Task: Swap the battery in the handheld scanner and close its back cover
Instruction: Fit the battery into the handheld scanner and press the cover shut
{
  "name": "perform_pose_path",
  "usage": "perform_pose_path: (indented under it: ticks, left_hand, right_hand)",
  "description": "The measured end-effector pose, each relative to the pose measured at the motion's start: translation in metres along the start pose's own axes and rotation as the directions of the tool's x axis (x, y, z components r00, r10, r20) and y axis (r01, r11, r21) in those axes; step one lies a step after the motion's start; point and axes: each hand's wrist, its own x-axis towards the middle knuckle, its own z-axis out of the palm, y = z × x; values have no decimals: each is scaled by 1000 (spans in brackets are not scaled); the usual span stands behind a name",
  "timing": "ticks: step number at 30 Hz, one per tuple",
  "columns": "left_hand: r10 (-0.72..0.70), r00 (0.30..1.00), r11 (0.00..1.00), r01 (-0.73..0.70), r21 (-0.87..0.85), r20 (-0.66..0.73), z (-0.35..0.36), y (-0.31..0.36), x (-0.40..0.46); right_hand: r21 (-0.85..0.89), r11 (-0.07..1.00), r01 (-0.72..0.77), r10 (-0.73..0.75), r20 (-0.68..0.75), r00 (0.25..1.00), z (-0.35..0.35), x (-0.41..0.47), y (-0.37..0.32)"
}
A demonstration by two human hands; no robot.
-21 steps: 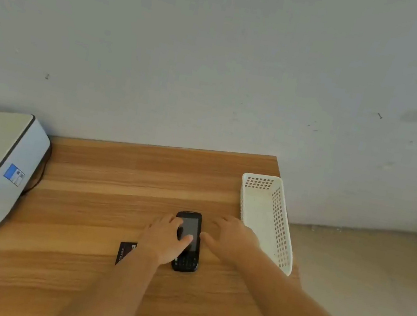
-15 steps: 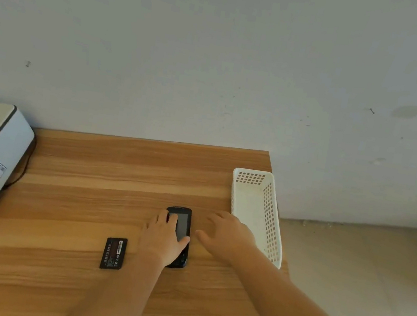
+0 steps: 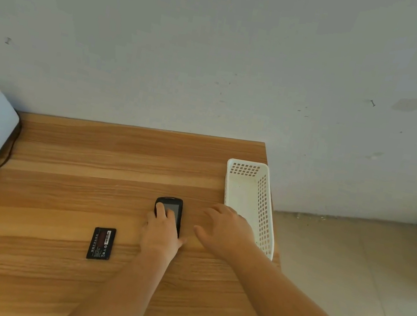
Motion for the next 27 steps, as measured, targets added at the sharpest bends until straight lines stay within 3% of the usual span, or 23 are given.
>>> perform_pose_path:
  ticks: [6,12,16,21,24,27]
  left_hand:
    - [-25,1000,995,24,-94,-7,1,-1,3]
    - [-99,995,940,97,-326,11,0,-8,5]
    - [-141,989,838,146,-527,49,-2,-12,5]
    - [-97,986,605,166,-779,135,-9,-25,1]
    - [-72,977,472,209,-857,199,-13,-38,-2]
    - [-39,965,413,253,-875,261,-14,-50,-3]
  right_hand:
    - [1,1000,-19,19,0,1000,-2,-4,8]
    - [9,999,-45,45,1,999,0,-5,12]
    - [-1,999,-46,46,-2,999,-1,-4,10]
    - [-25,998,-57,56,-11,998,-1,-6,7]
    - [-40,998,-57,57,-13,998,-3,-7,4]
    - [-43,997,-58,58,-2,998,-3,-8,0]
